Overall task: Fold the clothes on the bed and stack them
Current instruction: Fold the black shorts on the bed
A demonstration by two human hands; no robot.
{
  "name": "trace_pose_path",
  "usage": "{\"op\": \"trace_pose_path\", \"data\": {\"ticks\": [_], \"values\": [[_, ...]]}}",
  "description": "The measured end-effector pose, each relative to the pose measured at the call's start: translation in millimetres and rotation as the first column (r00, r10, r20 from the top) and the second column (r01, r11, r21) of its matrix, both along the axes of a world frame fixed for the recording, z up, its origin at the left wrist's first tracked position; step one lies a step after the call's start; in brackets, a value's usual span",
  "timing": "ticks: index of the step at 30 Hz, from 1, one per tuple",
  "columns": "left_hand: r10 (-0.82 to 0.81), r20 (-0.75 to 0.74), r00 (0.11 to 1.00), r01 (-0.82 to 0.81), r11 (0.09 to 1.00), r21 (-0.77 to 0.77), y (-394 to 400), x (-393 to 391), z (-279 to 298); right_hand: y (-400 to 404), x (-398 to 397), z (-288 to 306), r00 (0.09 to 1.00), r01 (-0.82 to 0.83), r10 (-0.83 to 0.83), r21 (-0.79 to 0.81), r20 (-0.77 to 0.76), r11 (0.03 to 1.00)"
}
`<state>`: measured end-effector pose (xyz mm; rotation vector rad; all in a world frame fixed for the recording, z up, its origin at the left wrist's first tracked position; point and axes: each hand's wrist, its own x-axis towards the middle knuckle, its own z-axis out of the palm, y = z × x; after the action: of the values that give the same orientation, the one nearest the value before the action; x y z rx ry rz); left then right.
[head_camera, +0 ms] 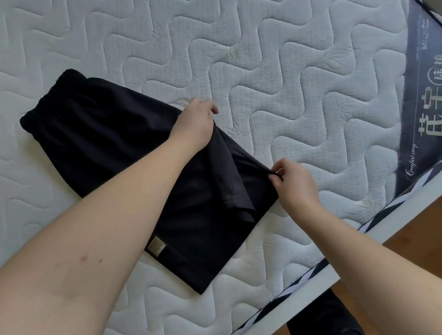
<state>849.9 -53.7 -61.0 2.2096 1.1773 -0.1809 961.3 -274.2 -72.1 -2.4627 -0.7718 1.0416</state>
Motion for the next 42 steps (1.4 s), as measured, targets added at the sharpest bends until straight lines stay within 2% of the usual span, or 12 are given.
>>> {"op": "trace_pose_path", "data": {"ticks": [3, 7, 11, 14, 16, 22, 26, 29, 32, 35, 38, 42], "values": [[-0.294, 0.057, 0.954, 0.288, 0.953, 0.090, -5, -17, 6, -5, -5, 4, 0.990, 0.012, -0.026, 0.100, 0.141, 0.995], [-0.642, -0.201, 0.740, 0.671, 0.690, 0.271, -18, -34, 7, -11, -40, 23, 0.994, -0.106, 0.098, 0.317, 0.042, 0.942], [-0.649, -0.205, 0.733, 0.681, 0.695, 0.231, -35, -26, 3, -16, -80, 20, 0.937, -0.338, 0.325, 0.093, 0.131, 0.937], [-0.651, -0.248, 0.717, 0.697, 0.669, 0.259, -41, -9, 1, -13, -69, 12, 0.997, 0.033, -0.023, 0.132, -0.076, 0.991], [-0.638, -0.320, 0.700, 0.711, 0.665, 0.228, -41, 1, 0, -12, -50, 8, 0.922, 0.334, -0.308, 0.080, -0.236, 0.939], [-0.599, -0.557, 0.576, 0.759, 0.644, 0.092, -15, 28, 7, -19, -18, 4, 0.895, 0.426, -0.417, 0.022, -0.161, 0.905], [-0.577, -0.632, 0.518, 0.762, 0.647, 0.033, -1, 37, 12, -17, -14, 8, 0.825, 0.559, -0.534, 0.126, -0.184, 0.820], [-0.598, -0.542, 0.591, 0.711, 0.703, 0.000, 1, 36, 11, -4, -18, 12, 0.921, 0.383, -0.351, 0.214, -0.171, 0.899], [-0.598, -0.422, 0.681, 0.664, 0.747, 0.014, -2, 25, 11, 9, -11, 6, 0.997, -0.079, 0.079, 0.028, 0.002, 0.996], [-0.581, -0.360, 0.730, 0.622, 0.783, 0.000, -1, 10, 13, 19, -3, 5, 0.983, -0.174, 0.166, -0.112, -0.077, 0.978], [-0.584, -0.342, 0.736, 0.607, 0.793, -0.049, 5, -5, 23, 18, -12, 15, 0.978, -0.190, 0.188, -0.018, -0.092, 0.982], [-0.549, -0.227, 0.804, 0.581, 0.807, 0.107, -4, -46, 42, -2, -49, 36, 0.927, -0.369, 0.333, 0.253, 0.174, 0.894]]}}
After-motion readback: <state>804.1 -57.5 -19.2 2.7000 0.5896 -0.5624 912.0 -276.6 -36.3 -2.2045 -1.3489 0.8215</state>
